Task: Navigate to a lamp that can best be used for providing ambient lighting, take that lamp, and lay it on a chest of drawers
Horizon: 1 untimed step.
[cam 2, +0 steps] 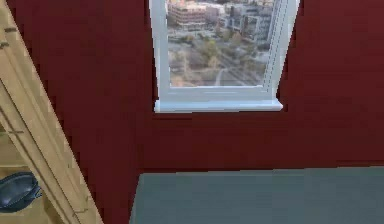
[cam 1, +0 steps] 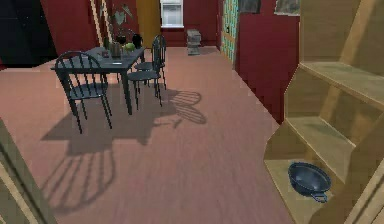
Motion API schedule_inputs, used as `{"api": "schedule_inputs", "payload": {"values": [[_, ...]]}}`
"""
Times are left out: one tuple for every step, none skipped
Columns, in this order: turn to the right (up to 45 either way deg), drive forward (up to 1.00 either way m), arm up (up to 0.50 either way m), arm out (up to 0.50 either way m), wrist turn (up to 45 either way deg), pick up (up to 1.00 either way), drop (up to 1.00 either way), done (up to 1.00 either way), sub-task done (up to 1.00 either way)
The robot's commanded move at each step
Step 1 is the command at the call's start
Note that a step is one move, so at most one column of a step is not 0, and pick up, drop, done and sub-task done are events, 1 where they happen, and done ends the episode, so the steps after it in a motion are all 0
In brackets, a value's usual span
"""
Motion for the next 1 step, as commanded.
{"api": "schedule_inputs", "payload": {"values": [[0.0, 0.15, 0.0, 0.0, 0.0, 0.0, 0.0, 0.0, 0.0]]}}
